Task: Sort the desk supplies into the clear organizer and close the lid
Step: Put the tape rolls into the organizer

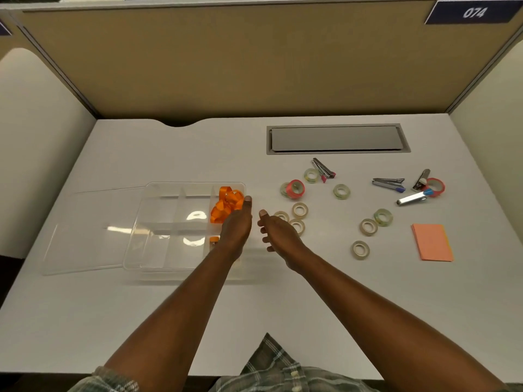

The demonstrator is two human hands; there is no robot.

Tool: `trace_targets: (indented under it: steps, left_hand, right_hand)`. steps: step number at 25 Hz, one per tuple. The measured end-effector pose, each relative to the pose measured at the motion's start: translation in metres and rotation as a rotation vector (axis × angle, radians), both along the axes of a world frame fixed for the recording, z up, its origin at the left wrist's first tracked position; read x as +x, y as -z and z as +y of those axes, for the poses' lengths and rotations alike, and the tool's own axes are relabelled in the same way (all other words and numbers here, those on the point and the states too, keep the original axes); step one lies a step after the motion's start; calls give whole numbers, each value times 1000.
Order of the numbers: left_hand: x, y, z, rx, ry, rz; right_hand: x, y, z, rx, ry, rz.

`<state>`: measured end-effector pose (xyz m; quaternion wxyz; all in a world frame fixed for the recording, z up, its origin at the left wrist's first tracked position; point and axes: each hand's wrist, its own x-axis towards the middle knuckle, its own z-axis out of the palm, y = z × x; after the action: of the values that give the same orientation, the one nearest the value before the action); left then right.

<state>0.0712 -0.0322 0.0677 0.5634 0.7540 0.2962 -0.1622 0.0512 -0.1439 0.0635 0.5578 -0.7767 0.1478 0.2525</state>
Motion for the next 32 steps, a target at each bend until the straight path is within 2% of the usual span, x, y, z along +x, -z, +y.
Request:
trace_targets:
  steps: [10,14,20,25,29,32]
  left_hand:
    - [-1,29,-103,123,308,-40]
    - [-9,58,-128,422,476,-125]
    - [-28,91,-137,782,754,-228]
    - [-34,94,-141,805,789,-271]
    - [-43,97,-136,1014,833,-320]
    - [-47,107,-129,1067,831,-310]
  right_hand:
    - [-6,21,-134,-307,-69,-210]
    - [-14,46,-183,-506,-94,-292]
    - [-34,73,-224,-865,-359,-332]
    - [-39,89,-231,-943,-433,-385]
    - [-37,99,-234,-1005,-466,-413]
    - [-37,104,-236,-1057,-470,-471]
